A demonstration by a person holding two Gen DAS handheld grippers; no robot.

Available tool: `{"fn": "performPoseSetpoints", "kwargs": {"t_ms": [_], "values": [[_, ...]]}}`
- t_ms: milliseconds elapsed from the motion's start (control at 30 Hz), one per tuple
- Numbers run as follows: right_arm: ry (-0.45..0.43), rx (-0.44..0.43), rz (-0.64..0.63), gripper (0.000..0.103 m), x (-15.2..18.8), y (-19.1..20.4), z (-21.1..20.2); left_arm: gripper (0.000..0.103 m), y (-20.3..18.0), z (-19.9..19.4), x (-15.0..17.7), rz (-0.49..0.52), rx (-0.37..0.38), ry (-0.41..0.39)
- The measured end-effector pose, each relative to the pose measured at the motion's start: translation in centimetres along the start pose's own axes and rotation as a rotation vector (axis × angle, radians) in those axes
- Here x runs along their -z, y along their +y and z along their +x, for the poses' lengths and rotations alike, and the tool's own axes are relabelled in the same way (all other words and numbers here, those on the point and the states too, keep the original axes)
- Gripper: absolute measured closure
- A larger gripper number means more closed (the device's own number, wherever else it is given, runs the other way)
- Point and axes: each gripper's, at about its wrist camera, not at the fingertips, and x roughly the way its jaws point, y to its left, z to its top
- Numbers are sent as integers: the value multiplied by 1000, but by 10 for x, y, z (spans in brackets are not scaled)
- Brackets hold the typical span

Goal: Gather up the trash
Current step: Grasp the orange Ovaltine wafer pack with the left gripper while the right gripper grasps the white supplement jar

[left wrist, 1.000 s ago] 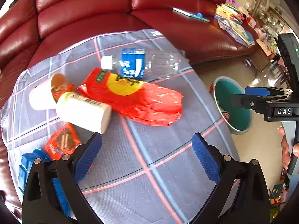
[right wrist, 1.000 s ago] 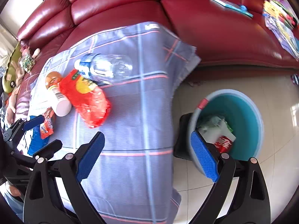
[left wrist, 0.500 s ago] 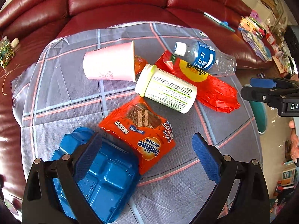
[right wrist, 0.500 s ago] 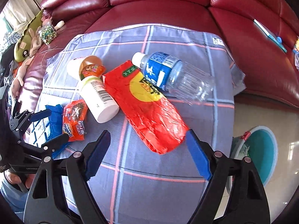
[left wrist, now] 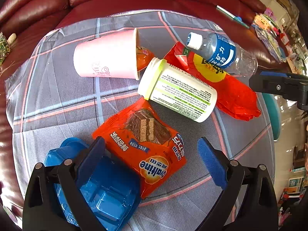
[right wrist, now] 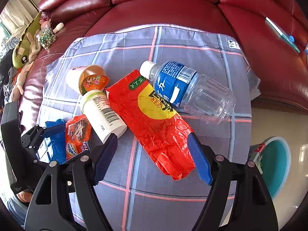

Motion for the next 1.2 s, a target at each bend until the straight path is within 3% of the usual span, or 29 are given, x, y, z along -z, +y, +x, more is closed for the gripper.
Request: {"fn": "performPoseSetpoints", "kwargs": {"t_ms": [133,200,267,333,633,667,700,733,767,1000,1067,1200], "values": [[5,-10,9,31,1,-5,4,6,-4,5,-2,-11,-66,-1],[3,-14,14,31,1,-7,5,7,-9,6,-3,-9,-63,-5],[-3,-18,21,31,2,-8,4,20,-13,10,-1,-4,-37,12],[-4,-26,28,31,3,-9,3,27,-19,11,3,19,-73,-1],[9,-41,34,31,8,-8,8,30,-3,1,16,6,-49,-16],[12,-44,36,31,7,-7,9,36,-4,0,16,12,-57,-29],[14,-46,38,31,7,-6,10,58,-4,-1,17,20,-74,-39],[15,-50,37,31,7,-4,11,89,-2,-2,16,14,-35,-32],[16,-54,34,31,6,-2,11,93,3,-1,15,-7,19,-8],[37,-76,-69,32,-7,40,23,94,27,-12,19,-36,99,-20],[44,-87,-110,40,-14,57,30,94,31,-18,22,-22,103,-30],[67,-98,-176,45,-25,86,45,90,42,-21,30,-12,122,-15]]}}
